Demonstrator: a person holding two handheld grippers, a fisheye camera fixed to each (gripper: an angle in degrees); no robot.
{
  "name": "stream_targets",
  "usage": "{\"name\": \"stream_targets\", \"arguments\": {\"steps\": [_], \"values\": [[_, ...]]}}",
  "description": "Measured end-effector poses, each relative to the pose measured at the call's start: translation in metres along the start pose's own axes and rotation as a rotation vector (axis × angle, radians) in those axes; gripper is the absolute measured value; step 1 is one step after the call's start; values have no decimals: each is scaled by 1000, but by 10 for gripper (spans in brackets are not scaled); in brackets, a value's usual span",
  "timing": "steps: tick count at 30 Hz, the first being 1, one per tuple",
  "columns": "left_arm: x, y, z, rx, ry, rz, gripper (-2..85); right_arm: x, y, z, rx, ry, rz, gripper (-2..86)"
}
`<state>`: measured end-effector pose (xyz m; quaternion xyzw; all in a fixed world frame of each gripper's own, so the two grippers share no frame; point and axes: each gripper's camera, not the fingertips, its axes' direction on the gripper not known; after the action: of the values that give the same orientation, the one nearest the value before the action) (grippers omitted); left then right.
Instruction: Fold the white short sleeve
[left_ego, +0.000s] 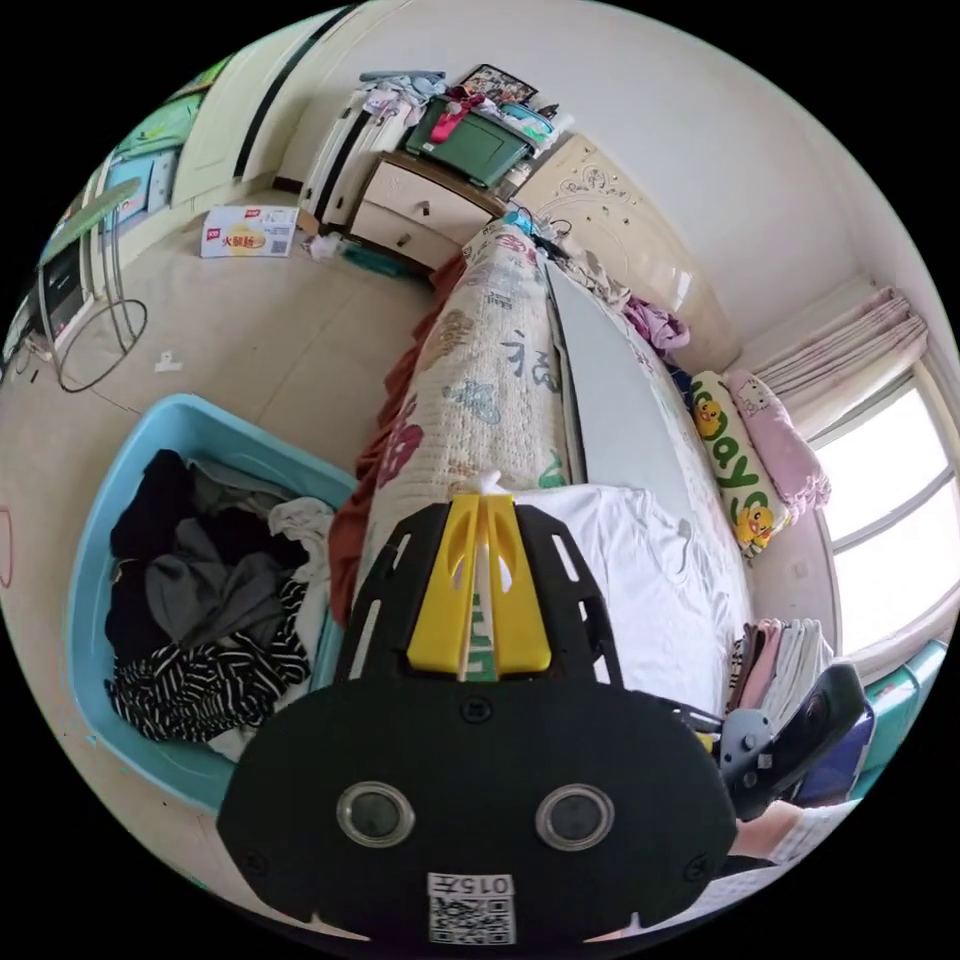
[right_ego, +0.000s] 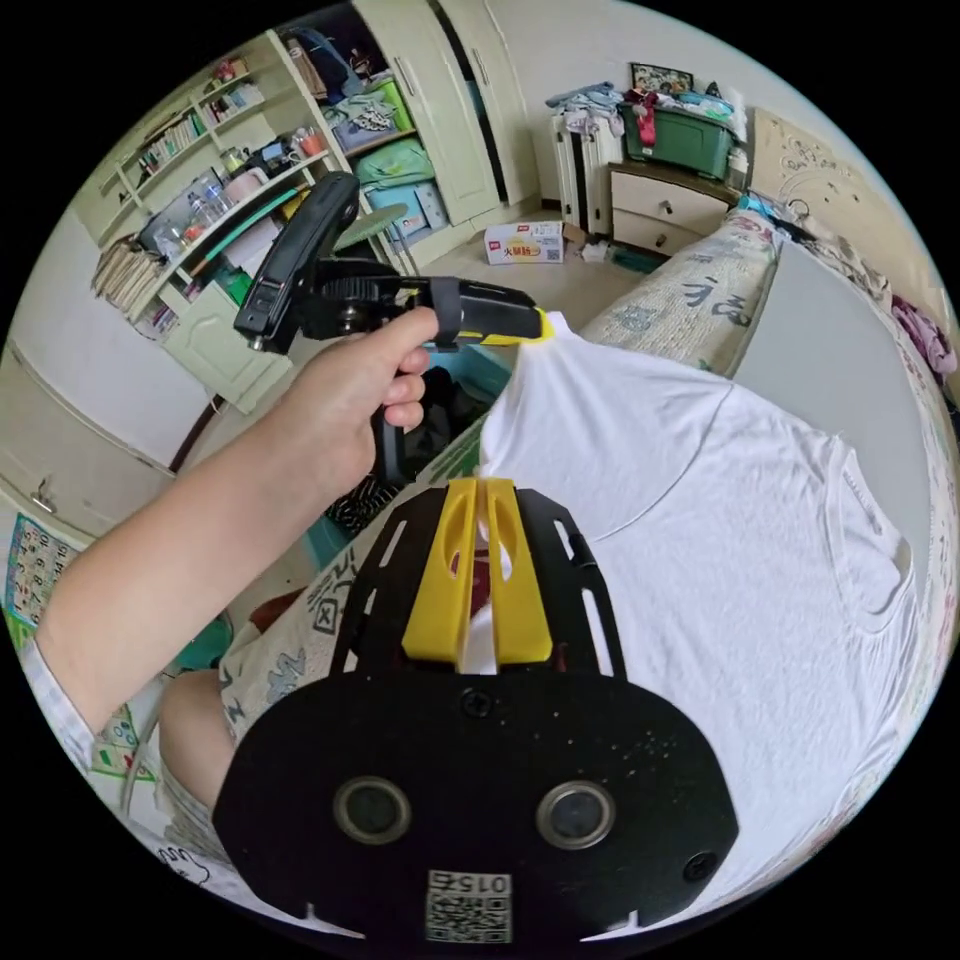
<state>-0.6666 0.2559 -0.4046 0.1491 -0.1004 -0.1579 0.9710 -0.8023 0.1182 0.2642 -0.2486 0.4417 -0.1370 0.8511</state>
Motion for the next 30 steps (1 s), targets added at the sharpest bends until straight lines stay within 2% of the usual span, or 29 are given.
{"name": "stream_targets", "arguments": {"steps": [5,9,13,15,18,20,24,28,30], "values": [[-18,20,0,-56,-5,-90,40,12,20,28,-114,-56,83,61],[-28,49,-48,26,-6,-110,58,-13,81,5,-32,-229,49,81],[-25,130,-129,81,124,-80,59,-46,186,-25,60,-417,-19,75],[-19,181,-163,67,174,-62,59,-56,248,-39,66,-391,-73,71],[-3,273,-211,42,222,-42,65,-47,361,-73,74,-190,-56,63],[11,337,-235,40,222,-72,70,-27,428,-96,66,-65,33,60],[33,391,-243,-21,176,-110,82,41,574,-145,26,103,379,68],[54,398,-228,-157,106,-96,93,94,693,-163,67,105,674,90],[62,392,-224,-190,82,-73,94,111,727,-159,90,70,753,98]]}}
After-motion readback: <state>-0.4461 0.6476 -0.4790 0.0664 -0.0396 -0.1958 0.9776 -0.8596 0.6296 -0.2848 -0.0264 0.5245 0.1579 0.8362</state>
